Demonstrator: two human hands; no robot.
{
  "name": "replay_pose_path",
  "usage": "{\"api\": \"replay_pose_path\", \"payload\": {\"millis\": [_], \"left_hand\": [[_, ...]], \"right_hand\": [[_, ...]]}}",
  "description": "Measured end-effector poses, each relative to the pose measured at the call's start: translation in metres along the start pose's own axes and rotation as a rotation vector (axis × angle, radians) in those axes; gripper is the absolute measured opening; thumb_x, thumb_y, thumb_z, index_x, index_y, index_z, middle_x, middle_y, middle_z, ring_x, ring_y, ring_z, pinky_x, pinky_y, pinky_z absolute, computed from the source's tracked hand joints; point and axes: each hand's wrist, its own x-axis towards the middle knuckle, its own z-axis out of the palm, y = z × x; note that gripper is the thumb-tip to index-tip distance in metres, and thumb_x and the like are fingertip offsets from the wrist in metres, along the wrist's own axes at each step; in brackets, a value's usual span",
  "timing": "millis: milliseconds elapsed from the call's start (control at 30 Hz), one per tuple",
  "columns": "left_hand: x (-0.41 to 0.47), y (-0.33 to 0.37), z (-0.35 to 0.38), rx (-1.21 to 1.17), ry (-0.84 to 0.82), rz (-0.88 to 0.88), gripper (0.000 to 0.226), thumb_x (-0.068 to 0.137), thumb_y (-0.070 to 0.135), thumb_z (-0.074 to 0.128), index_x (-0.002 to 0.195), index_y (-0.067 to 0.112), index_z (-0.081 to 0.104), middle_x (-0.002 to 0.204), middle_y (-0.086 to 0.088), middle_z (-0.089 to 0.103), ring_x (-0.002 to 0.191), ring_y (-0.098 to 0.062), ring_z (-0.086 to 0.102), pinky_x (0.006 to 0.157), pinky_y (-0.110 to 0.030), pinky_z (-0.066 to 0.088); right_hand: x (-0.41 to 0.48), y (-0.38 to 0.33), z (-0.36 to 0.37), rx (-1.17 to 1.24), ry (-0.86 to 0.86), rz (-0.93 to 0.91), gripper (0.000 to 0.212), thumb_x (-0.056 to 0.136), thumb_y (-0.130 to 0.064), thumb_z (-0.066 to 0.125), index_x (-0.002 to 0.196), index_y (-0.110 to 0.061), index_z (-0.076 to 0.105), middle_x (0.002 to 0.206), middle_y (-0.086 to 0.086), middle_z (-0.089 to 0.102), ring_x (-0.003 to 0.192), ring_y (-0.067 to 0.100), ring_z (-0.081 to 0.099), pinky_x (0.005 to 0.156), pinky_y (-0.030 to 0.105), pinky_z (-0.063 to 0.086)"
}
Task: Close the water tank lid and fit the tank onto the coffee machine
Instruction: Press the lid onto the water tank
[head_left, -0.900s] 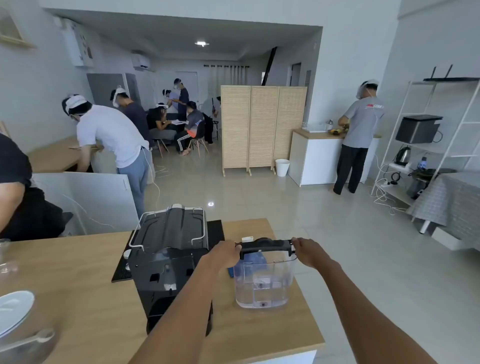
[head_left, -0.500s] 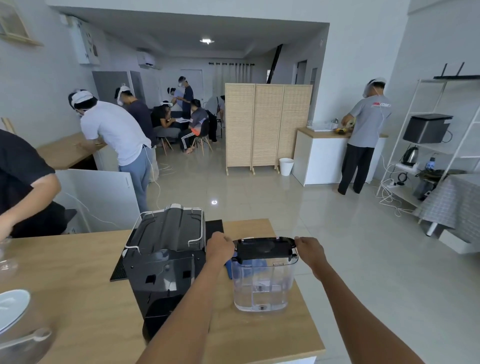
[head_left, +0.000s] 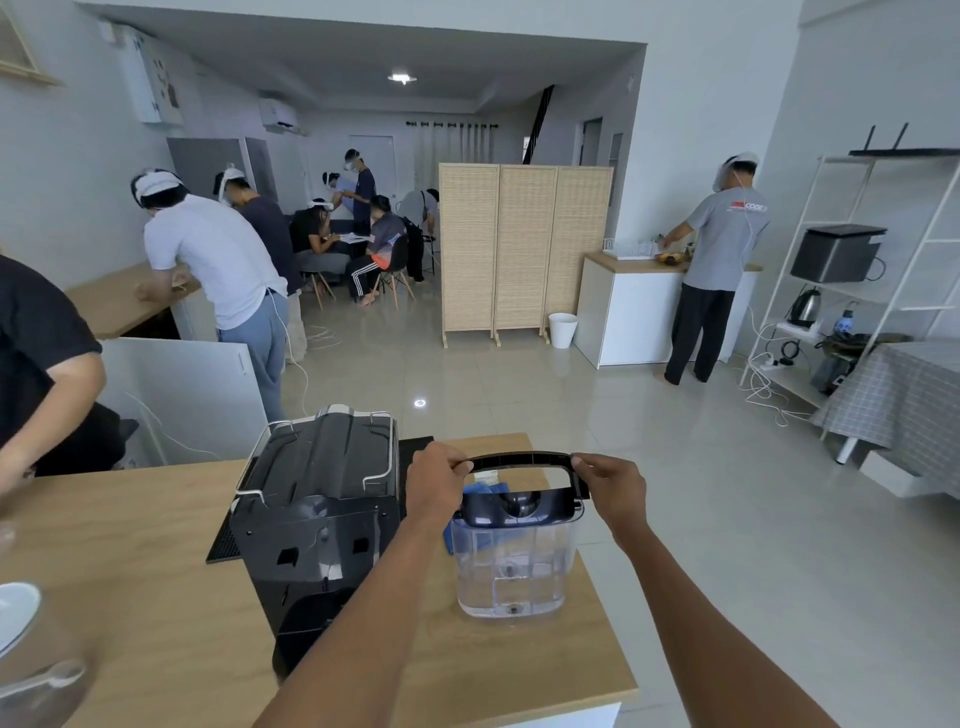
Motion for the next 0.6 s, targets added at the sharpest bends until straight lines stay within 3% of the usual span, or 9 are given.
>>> {"api": "replay_pose_path", "payload": {"millis": [33, 100, 167, 267, 367, 467, 533, 600], "left_hand": [[0.0, -0.002, 0.0, 0.006, -0.012, 0.031, 0.017, 0.087, 0.015, 0.071, 0.071, 0.013, 0.075, 0.061, 0.004, 0.064, 0.055, -0.009, 0.054, 0.06, -0.032, 0.053], [-0.001, 0.0, -0.004, 0.015, -0.059, 0.073, 0.016, 0.089, 0.019, 0.069, 0.075, 0.015, 0.077, 0.065, 0.001, 0.068, 0.059, -0.013, 0.06, 0.065, -0.034, 0.057], [0.0, -0.001, -0.007, 0.047, -0.112, 0.107, 0.025, 0.092, 0.024, 0.065, 0.067, 0.026, 0.071, 0.057, 0.009, 0.059, 0.052, -0.008, 0.052, 0.059, -0.028, 0.052], [0.002, 0.001, -0.01, 0.078, -0.166, 0.14, 0.042, 0.096, 0.029, 0.058, 0.061, 0.006, 0.061, 0.048, 0.004, 0.046, 0.045, -0.01, 0.038, 0.049, -0.023, 0.036], [0.0, 0.002, -0.012, 0.098, -0.279, 0.244, 0.044, 0.097, 0.029, 0.055, 0.062, 0.002, 0.056, 0.055, -0.011, 0.049, 0.049, -0.014, 0.035, 0.05, -0.026, 0.034], [-0.004, 0.005, -0.014, 0.113, -0.342, 0.37, 0.049, 0.097, 0.024, 0.054, 0.053, 0.013, 0.037, 0.05, -0.002, 0.034, 0.048, -0.014, 0.028, 0.051, -0.028, 0.029], [-0.002, 0.001, -0.013, 0.127, -0.371, 0.378, 0.047, 0.096, 0.026, 0.056, 0.052, 0.021, 0.042, 0.05, 0.0, 0.041, 0.047, -0.013, 0.034, 0.051, -0.028, 0.033], [-0.002, -0.006, -0.013, 0.133, -0.42, 0.337, 0.033, 0.094, 0.032, 0.059, 0.063, 0.022, 0.063, 0.058, 0.005, 0.06, 0.053, -0.009, 0.051, 0.057, -0.03, 0.045]], "right_hand": [[-0.001, 0.0, 0.0, 0.026, -0.001, 0.0, 0.017, 0.086, -0.028, 0.072, 0.099, -0.02, 0.081, 0.091, -0.001, 0.078, 0.083, 0.011, 0.068, 0.071, 0.019, 0.046], [-0.001, -0.001, 0.001, 0.065, -0.016, 0.001, 0.016, 0.084, -0.028, 0.075, 0.097, -0.021, 0.081, 0.087, -0.002, 0.078, 0.08, 0.009, 0.068, 0.071, 0.02, 0.048], [0.0, -0.003, 0.0, 0.085, -0.037, 0.003, 0.014, 0.083, -0.029, 0.076, 0.094, -0.022, 0.081, 0.076, -0.01, 0.076, 0.076, 0.01, 0.067, 0.071, 0.022, 0.051], [0.001, -0.005, -0.003, 0.061, -0.087, -0.035, 0.02, 0.084, -0.039, 0.073, 0.084, -0.02, 0.081, 0.06, -0.016, 0.064, 0.063, 0.007, 0.059, 0.065, 0.02, 0.046], [-0.003, -0.007, -0.008, 0.01, -0.163, -0.075, 0.018, 0.083, -0.042, 0.073, 0.094, -0.03, 0.081, 0.082, -0.017, 0.075, 0.078, -0.001, 0.066, 0.07, 0.014, 0.046], [-0.007, -0.009, -0.017, -0.047, -0.273, -0.121, 0.019, 0.084, -0.039, 0.073, 0.099, -0.029, 0.081, 0.092, -0.015, 0.077, 0.081, -0.01, 0.066, 0.069, 0.008, 0.046], [-0.006, -0.009, -0.022, -0.099, -0.339, -0.167, 0.019, 0.084, -0.035, 0.074, 0.1, -0.028, 0.08, 0.092, -0.012, 0.077, 0.08, -0.009, 0.067, 0.07, 0.01, 0.047], [-0.005, -0.009, -0.025, -0.172, -0.381, -0.191, 0.021, 0.081, -0.037, 0.076, 0.101, -0.029, 0.08, 0.094, -0.012, 0.077, 0.084, -0.002, 0.069, 0.075, 0.015, 0.048]]}}
